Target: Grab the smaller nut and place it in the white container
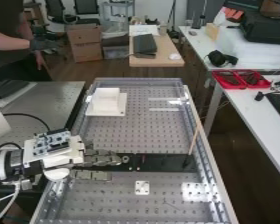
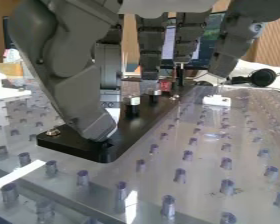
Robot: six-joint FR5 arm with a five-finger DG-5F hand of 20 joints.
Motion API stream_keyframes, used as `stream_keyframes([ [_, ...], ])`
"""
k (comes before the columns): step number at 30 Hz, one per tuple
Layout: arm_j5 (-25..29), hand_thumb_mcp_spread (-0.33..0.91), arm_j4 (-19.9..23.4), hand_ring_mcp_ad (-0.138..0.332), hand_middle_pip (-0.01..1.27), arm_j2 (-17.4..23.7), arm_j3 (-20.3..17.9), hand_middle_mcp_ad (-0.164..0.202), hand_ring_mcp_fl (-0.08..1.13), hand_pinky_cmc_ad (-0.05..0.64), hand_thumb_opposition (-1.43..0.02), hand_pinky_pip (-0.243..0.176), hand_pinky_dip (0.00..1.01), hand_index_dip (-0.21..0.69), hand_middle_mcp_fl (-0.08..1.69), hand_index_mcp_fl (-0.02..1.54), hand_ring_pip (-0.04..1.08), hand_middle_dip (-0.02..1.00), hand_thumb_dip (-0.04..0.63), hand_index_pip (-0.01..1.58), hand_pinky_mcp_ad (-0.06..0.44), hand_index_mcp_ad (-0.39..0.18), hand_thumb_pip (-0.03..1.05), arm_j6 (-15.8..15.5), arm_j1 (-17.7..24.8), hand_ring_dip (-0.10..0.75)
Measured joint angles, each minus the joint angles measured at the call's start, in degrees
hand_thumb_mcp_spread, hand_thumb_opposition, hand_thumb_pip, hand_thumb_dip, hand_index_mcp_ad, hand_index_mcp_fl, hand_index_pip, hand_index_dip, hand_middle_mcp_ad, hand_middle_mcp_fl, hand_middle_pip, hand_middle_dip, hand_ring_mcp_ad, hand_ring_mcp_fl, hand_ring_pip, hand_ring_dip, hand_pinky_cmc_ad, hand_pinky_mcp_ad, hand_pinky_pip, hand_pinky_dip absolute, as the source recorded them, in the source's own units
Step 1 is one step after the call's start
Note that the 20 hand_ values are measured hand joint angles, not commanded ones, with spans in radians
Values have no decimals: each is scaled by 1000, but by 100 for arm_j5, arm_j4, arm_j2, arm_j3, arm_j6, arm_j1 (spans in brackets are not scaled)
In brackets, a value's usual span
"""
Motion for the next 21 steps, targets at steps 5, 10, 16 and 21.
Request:
stream_keyframes([
  [5,-12,442,67,133,131,41,-22,68,3,367,-901,-10,192,42,164,202,93,220,269,1419,295,-182,716,53,-5,73],
  [10,-10,442,62,133,131,69,-21,68,3,365,-901,-10,194,37,164,202,93,220,269,1426,295,-185,716,75,-6,73],
  [16,0,442,59,133,131,94,-41,72,3,365,-899,-10,194,33,166,204,93,220,269,1428,297,-185,716,94,-6,75],
  [21,4,442,84,133,131,88,-66,72,3,365,-899,-10,194,31,166,206,93,218,267,1424,293,-185,716,117,-6,73],
])
